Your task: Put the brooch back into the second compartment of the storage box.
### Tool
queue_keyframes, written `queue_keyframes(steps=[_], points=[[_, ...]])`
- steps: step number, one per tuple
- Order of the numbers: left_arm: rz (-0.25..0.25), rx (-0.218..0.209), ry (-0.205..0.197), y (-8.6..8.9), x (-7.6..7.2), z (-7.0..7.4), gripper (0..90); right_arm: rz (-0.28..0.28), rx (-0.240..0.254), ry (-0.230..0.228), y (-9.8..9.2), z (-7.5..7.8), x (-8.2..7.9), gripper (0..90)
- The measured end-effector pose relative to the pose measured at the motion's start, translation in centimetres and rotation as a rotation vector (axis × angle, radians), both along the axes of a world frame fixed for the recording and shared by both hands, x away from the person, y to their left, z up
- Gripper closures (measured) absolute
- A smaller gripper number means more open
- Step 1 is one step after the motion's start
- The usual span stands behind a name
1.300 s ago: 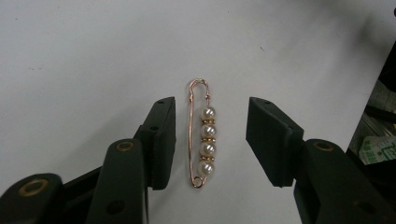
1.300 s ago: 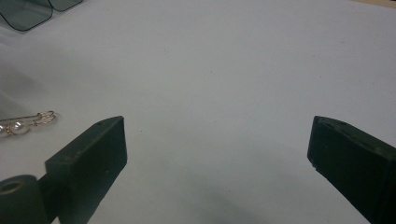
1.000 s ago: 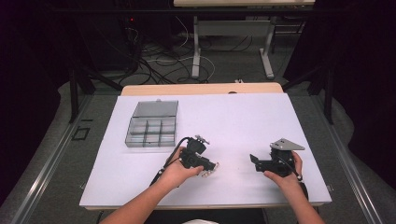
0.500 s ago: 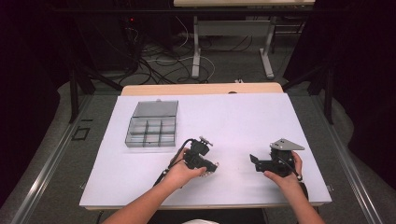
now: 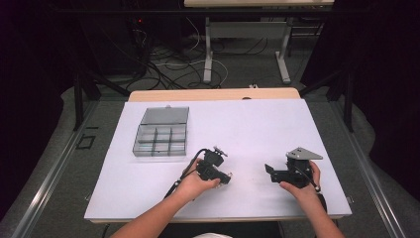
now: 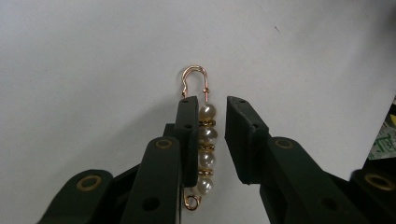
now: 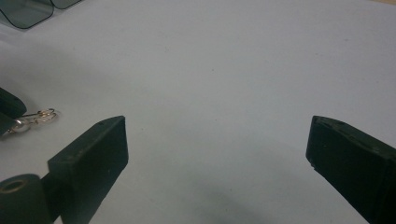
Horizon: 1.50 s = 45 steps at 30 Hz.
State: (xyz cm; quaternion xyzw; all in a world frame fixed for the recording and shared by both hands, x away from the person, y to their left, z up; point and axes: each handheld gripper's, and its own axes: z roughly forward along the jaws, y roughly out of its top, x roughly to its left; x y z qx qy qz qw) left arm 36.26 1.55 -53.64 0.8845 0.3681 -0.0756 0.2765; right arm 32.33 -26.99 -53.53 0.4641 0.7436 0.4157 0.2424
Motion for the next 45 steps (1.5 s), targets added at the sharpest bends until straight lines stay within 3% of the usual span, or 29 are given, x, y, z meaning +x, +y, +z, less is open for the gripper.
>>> queue_keyframes(steps=[20,45], points=[[-0.025,0.035,-0.026,-0.23,-0.24,0.07,79.2,0.003,0.000,-0.001,0.01,-0.06,0.04,5.7],[-0.028,0.031,-0.052,0.12,-0.27,0.64,79.5,0.000,0.000,0.000,0.01,-0.10,0.05,5.9]])
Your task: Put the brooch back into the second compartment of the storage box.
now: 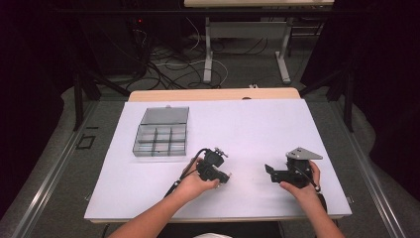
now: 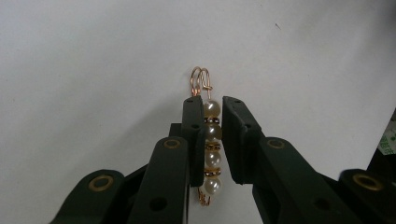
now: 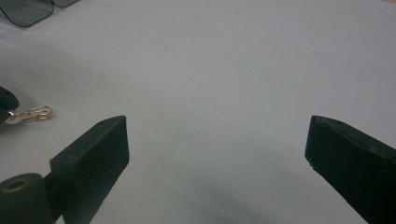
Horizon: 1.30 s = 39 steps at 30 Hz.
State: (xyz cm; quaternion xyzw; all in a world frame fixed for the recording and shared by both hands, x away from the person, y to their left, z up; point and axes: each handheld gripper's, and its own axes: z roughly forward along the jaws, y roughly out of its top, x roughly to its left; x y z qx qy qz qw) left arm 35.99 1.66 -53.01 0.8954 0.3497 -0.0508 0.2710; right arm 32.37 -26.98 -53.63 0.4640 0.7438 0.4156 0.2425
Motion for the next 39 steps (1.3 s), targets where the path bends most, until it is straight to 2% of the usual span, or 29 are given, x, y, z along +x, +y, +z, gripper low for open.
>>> queue_keyframes(steps=[9,11,13,14,22,27,35,39], points=[[0.005,-0.005,-0.014,0.1,-0.1,0.1,79.6,-0.001,0.000,0.000,0.0,0.0,0.0,5.8],[-0.007,-0.003,-0.032,0.2,-0.1,0.2,79.7,0.000,0.000,0.000,0.0,0.0,0.0,5.9],[0.008,-0.018,-0.032,0.1,-0.2,0.2,79.7,-0.001,-0.001,0.002,0.0,0.0,0.0,5.8],[-0.002,-0.016,-0.041,0.2,-0.2,0.3,79.7,0.003,-0.002,0.004,-0.1,0.0,0.0,5.9],[0.010,-0.043,-0.084,0.7,-0.3,0.5,79.7,0.000,-0.001,0.002,-0.1,0.0,0.0,5.9],[-0.001,-0.034,-0.115,1.2,-0.1,0.7,79.7,0.000,0.001,0.001,0.0,0.0,0.0,5.9],[0.018,-0.055,-0.167,1.9,0.1,0.9,79.7,0.000,0.002,0.002,0.0,0.0,0.0,5.8],[0.019,-0.065,-0.179,2.5,0.4,1.1,79.7,0.000,-0.001,0.000,0.0,0.0,0.0,5.9]])
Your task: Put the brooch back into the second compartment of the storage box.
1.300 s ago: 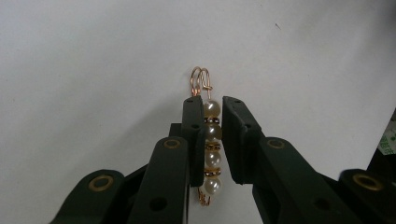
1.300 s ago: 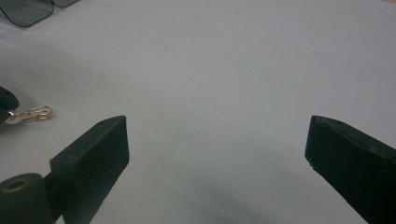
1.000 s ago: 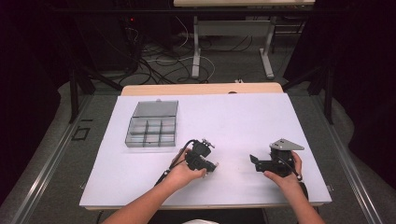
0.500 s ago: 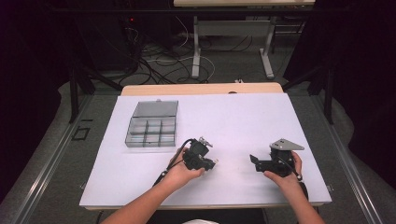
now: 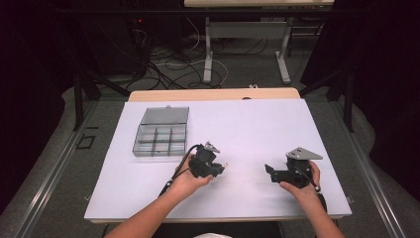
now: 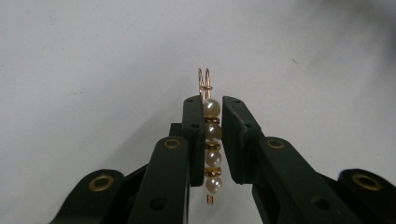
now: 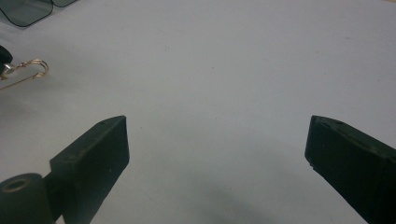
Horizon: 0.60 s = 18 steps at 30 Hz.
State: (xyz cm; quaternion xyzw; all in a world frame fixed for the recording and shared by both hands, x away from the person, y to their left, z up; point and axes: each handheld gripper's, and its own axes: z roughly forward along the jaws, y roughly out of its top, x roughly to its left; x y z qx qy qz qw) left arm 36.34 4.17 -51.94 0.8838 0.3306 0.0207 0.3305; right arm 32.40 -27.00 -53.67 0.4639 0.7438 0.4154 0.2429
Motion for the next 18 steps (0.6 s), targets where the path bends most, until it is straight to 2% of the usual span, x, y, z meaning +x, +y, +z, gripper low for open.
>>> queue_keyframes(steps=[6,8,9,10,18], points=[[0.027,-0.016,-0.025,0.8,0.3,0.3,79.7,-0.002,0.000,0.003,0.0,0.0,0.0,5.9],[0.028,-0.018,-0.016,1.0,0.5,0.5,79.6,-0.003,-0.001,0.004,0.0,0.0,0.0,5.9],[0.034,-0.017,-0.031,1.1,0.5,0.5,79.7,-0.003,-0.002,0.004,0.0,0.0,0.0,5.9],[0.033,-0.016,-0.026,1.3,0.6,0.6,79.7,-0.003,-0.001,0.004,0.0,0.0,0.0,5.9],[0.080,-0.054,-0.054,2.0,1.2,1.3,79.7,0.003,0.008,0.012,0.1,0.0,-0.1,5.9]])
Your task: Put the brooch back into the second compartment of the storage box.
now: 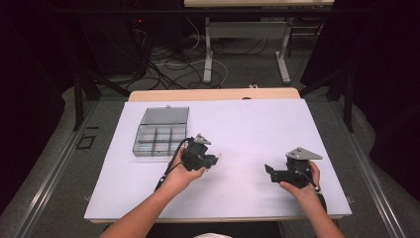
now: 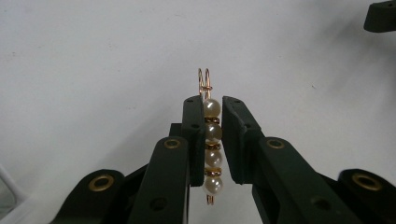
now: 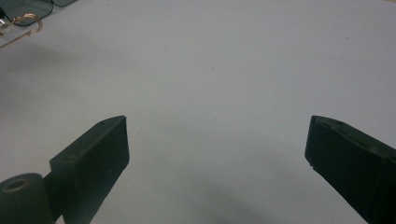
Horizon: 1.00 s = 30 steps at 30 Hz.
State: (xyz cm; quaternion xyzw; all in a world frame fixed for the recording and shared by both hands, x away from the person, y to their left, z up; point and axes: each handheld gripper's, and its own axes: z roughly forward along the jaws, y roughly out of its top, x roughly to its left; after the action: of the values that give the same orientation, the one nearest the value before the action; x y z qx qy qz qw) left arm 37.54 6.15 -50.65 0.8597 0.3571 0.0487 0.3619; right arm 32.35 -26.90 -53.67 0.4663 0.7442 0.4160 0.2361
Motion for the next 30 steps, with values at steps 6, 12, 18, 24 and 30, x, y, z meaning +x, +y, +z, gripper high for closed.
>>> queue_keyframes(steps=[6,12,18,24,30], points=[[0.011,-0.001,-0.016,0.6,0.4,0.4,79.7,-0.006,-0.009,-0.009,-0.1,0.0,0.0,5.8],[0.025,-0.022,-0.035,1.2,0.7,0.8,79.7,-0.001,0.000,0.000,0.0,0.0,0.0,5.9],[0.035,-0.024,-0.056,1.9,0.9,1.2,79.7,-0.005,-0.006,0.001,0.0,0.0,0.0,5.9],[0.050,-0.028,-0.076,2.8,1.3,1.6,79.7,-0.007,-0.008,-0.007,0.0,-0.1,0.1,5.9],[0.068,-0.018,-0.098,3.7,1.7,2.0,79.7,-0.006,-0.007,-0.007,0.0,-0.1,0.1,5.9]])
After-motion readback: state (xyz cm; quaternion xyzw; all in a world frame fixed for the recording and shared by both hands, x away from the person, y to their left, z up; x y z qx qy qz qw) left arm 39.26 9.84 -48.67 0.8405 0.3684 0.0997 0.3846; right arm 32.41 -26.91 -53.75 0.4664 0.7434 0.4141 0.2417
